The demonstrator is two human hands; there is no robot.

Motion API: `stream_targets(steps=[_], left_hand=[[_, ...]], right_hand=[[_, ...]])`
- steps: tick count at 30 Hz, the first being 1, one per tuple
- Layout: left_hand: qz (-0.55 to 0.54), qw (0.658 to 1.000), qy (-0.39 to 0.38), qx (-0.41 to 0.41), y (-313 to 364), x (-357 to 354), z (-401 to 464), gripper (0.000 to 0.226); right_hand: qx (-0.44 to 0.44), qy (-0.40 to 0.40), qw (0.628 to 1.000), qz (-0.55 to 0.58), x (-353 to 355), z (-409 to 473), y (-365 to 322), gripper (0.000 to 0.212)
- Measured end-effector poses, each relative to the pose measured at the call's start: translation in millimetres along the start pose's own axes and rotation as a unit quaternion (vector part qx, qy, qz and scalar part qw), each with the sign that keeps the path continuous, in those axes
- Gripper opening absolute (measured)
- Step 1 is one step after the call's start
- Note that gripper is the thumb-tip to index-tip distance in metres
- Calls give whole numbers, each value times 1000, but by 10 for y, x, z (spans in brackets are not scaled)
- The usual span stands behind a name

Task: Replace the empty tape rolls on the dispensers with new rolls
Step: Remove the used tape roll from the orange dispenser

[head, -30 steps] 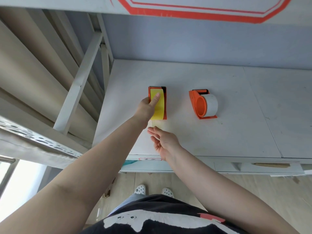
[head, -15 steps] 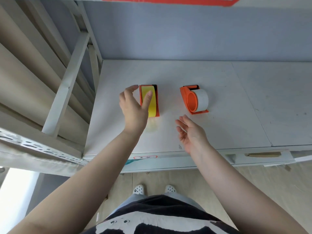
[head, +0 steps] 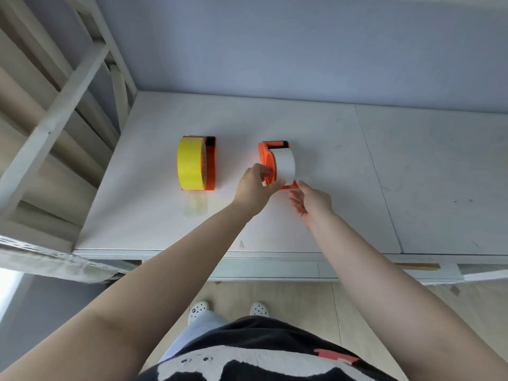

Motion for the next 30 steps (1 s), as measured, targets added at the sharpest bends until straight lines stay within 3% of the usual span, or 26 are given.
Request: stream_targets(steps=[7,13,18,23,30], left_hand=[[42,999,7,28,-85,-173,158,35],[31,999,23,15,-74,-106,152,24],[-2,1000,3,-9,-81,6,145,13],[-59,997,-9,-45,134,76,112,16],[-90,996,-16,-24,224,119,180,37]], right_hand=[[2,-50,998,-40,-15,231,-21,17],[8,-64,996,-55,-29,295,8,8],[17,-79,993,-84,-45,268,63,16],[15,-80,990,-115,-25,247,108,18],[-7,-84,990,-112,-3,250,118,13]])
Point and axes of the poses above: each hand's wrist, its own z-axis towards the middle knuckle, its own x-axis out of the back of the hand, y = z × x, the point moved 4 cm from there along z, towards the middle knuckle, and after that the axes turned 4 degrees about -y, right-handed, at the moved point
